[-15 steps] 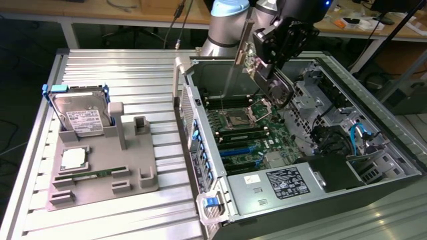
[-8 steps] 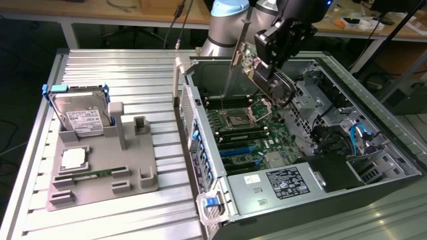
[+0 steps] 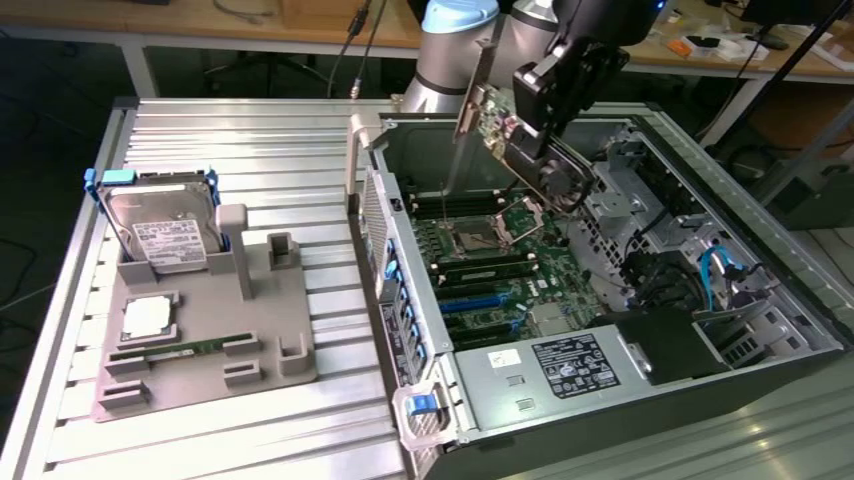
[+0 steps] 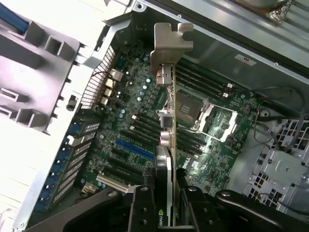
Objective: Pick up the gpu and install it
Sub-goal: 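Insert the gpu into the slot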
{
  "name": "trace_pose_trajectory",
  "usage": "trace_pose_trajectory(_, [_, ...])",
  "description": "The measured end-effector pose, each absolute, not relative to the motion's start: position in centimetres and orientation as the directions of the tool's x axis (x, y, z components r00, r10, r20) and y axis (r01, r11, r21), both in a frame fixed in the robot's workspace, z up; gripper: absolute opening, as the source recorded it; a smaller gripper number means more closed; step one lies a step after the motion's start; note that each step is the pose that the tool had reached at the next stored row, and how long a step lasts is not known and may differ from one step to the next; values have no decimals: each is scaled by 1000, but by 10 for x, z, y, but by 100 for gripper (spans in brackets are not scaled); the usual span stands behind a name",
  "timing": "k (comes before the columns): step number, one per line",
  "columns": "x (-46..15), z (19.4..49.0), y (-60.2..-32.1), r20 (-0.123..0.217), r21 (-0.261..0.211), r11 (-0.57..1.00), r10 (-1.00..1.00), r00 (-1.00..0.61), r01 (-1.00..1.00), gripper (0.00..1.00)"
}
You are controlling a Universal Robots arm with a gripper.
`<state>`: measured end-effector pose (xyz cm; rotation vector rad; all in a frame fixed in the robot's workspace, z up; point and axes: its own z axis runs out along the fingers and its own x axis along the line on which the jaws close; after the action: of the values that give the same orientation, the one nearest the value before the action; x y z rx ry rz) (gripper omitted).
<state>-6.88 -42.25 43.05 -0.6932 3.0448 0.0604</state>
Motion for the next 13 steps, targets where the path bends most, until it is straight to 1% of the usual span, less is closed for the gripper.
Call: trace_pose_trajectory(13, [-69, 430, -422, -27, 34, 823, -566, -824, -567, 27])
